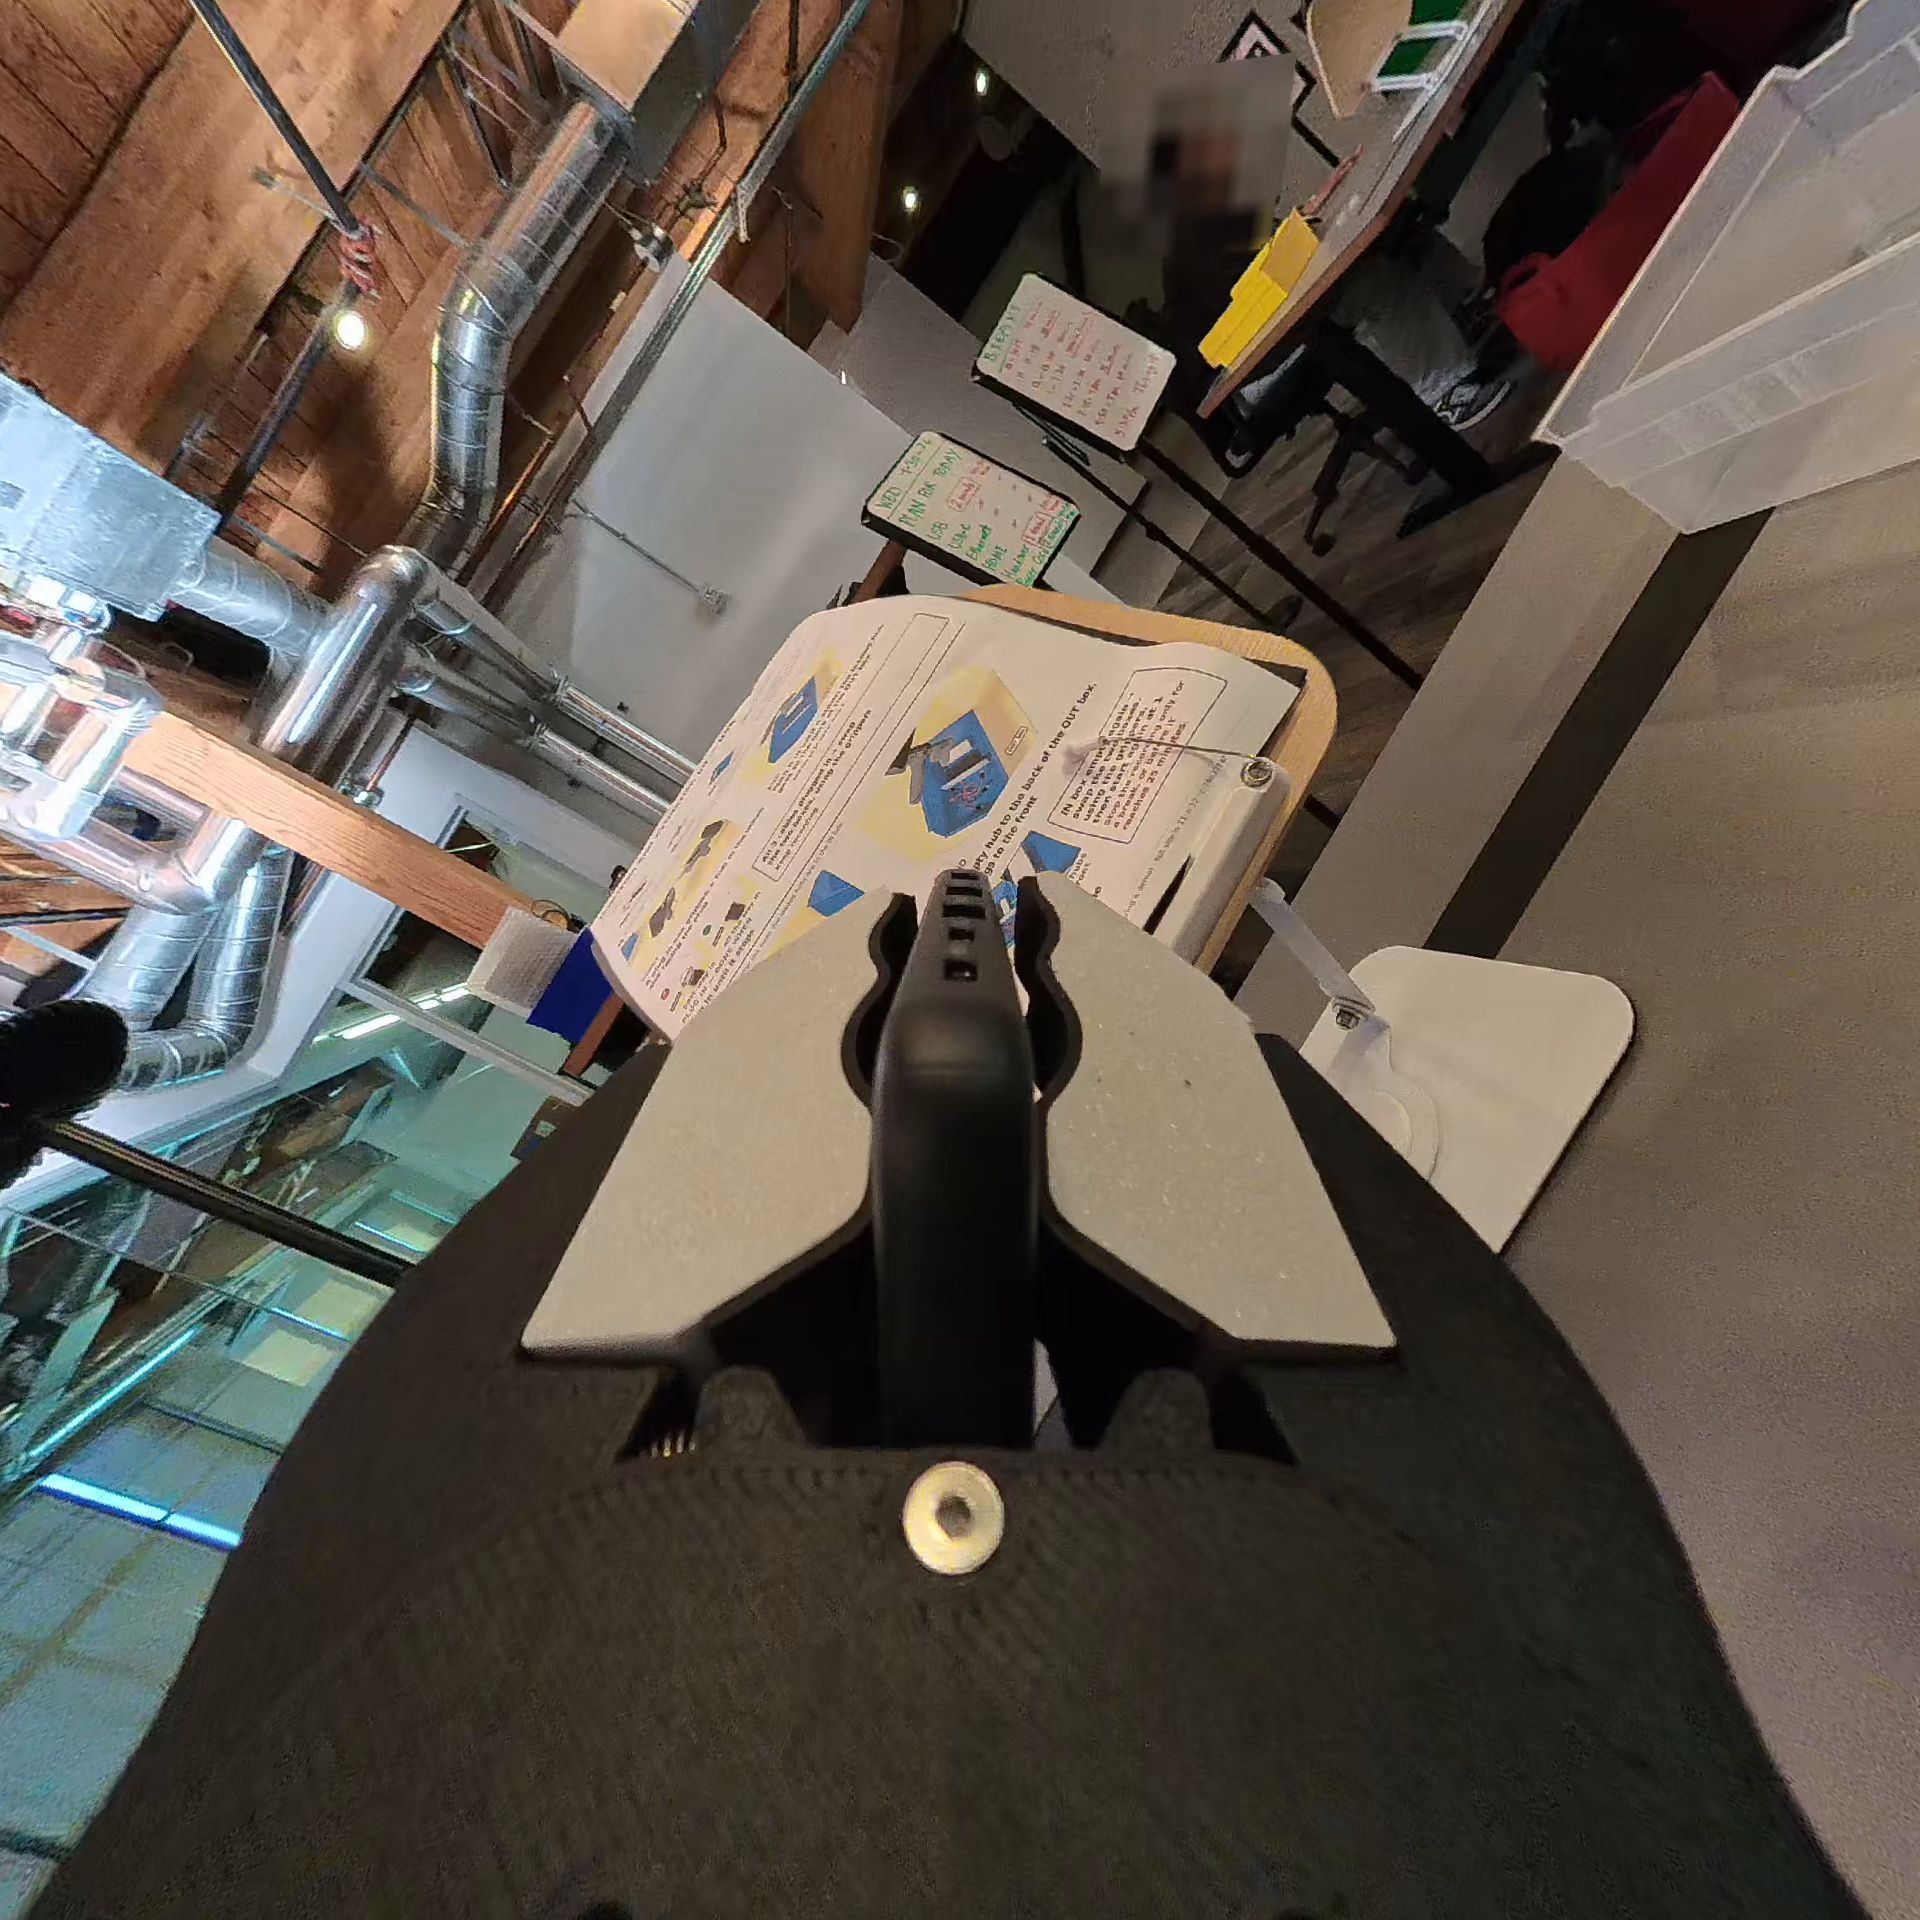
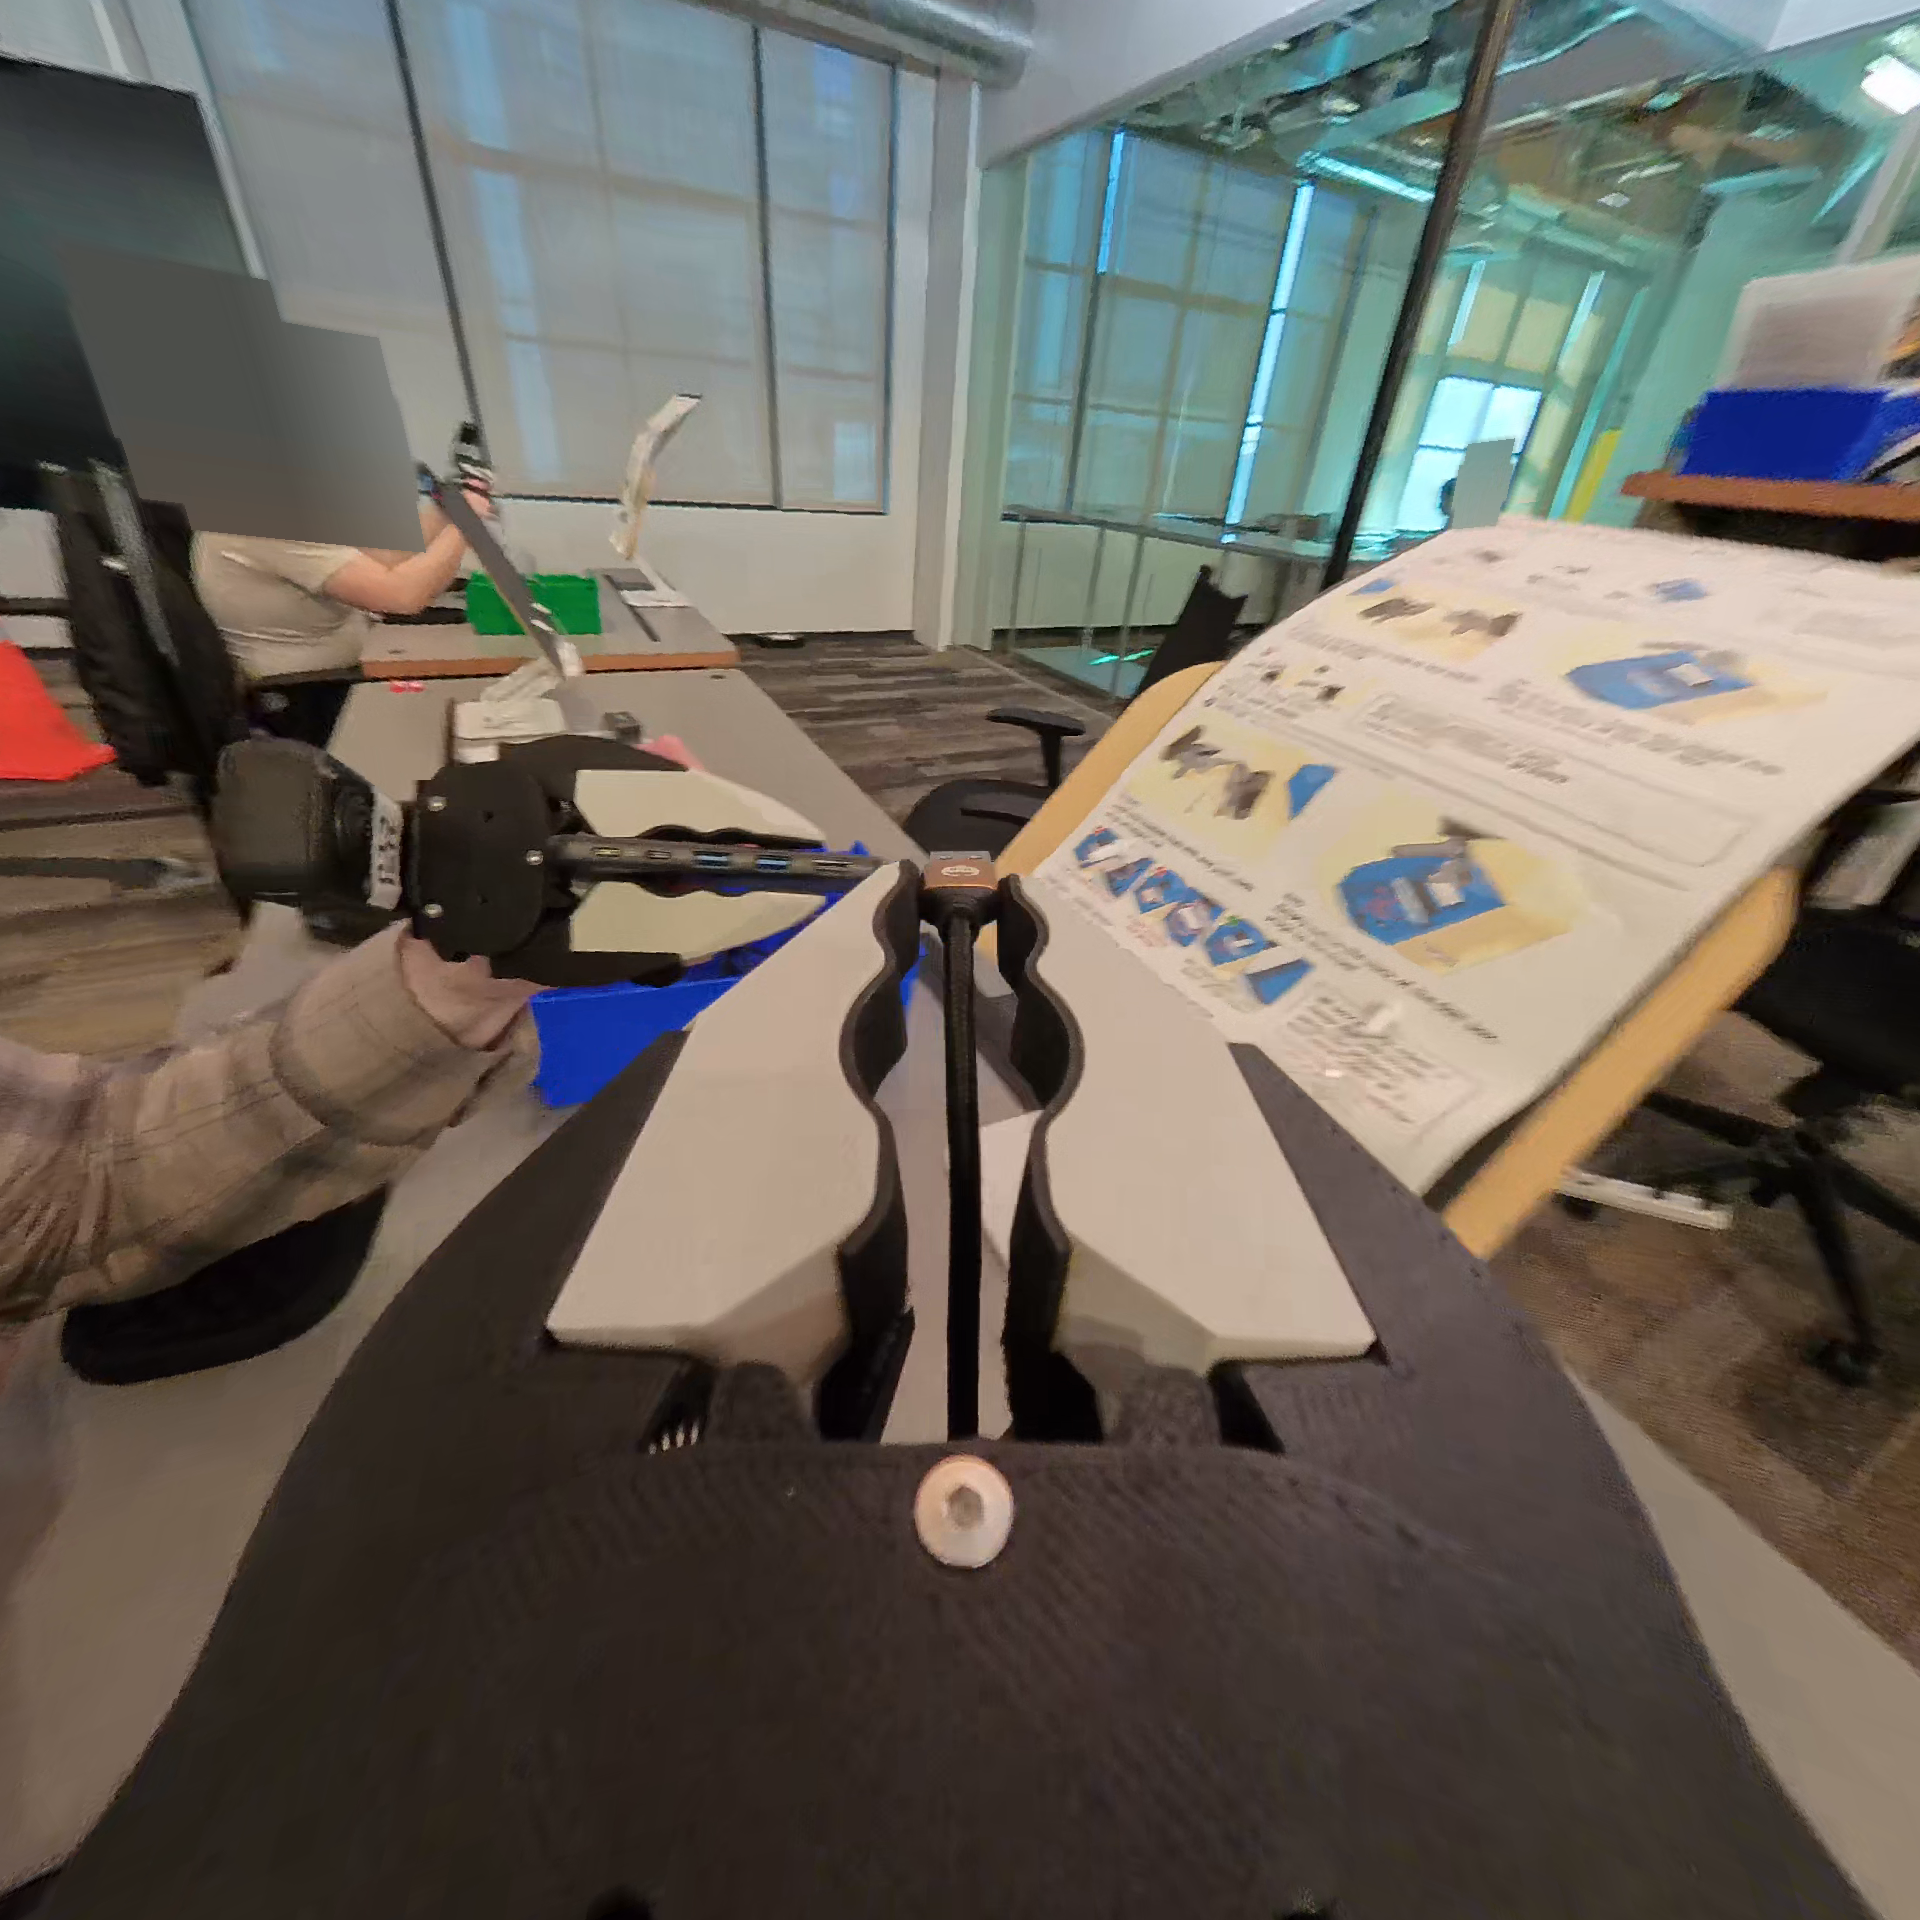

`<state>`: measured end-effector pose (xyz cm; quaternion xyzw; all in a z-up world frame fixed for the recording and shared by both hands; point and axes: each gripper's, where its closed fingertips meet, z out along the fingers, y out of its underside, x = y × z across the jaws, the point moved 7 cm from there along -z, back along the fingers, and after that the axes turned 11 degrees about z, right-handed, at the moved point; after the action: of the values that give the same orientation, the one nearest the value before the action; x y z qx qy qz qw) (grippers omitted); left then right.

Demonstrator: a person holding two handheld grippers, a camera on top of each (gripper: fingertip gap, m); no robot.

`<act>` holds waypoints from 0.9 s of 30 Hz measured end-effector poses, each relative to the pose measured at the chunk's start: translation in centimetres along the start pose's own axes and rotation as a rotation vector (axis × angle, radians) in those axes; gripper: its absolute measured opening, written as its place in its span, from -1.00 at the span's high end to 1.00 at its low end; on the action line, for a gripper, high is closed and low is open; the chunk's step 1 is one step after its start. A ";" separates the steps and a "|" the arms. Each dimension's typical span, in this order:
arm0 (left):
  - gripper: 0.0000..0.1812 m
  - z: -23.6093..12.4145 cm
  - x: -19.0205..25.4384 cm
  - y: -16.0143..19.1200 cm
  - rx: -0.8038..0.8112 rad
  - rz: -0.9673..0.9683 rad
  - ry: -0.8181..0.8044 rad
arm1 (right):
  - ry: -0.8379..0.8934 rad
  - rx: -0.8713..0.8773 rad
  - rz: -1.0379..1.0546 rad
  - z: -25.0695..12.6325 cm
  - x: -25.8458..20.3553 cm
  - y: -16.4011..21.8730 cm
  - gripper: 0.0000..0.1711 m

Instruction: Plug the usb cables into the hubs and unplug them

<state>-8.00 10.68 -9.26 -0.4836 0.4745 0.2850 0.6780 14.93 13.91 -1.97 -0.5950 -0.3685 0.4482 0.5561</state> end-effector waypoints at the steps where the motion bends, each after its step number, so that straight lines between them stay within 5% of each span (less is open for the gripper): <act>1: 0.79 0.0 -0.2 0.2 -0.004 0.000 -0.007 | 0.039 -0.001 -0.022 -1.2 0.5 -1.0 0.85; 6: 0.78 -0.2 -0.6 0.7 -0.004 -0.025 -0.002 | 0.307 0.018 -0.091 -8.6 4.9 -4.3 0.85; 10: 0.79 0.0 -0.4 0.9 -0.005 -0.028 0.007 | 0.526 0.071 -0.102 -15.1 9.4 -3.4 0.85; 15: 0.79 0.1 -0.1 0.5 0.009 -0.034 0.018 | 0.686 0.091 -0.020 -20.1 14.1 1.9 0.85; 22: 0.78 0.7 1.1 0.3 0.006 -0.015 0.053 | 0.735 0.043 0.261 -20.9 18.5 11.9 0.85; 27: 0.78 1.0 1.5 0.3 0.004 -0.013 0.069 | 0.822 -0.171 0.320 -21.5 19.5 16.6 0.85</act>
<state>-7.33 11.59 -10.71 -0.4950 0.4951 0.2625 0.6641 40.55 23.24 -21.27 -0.8171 -0.0561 0.2228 0.5287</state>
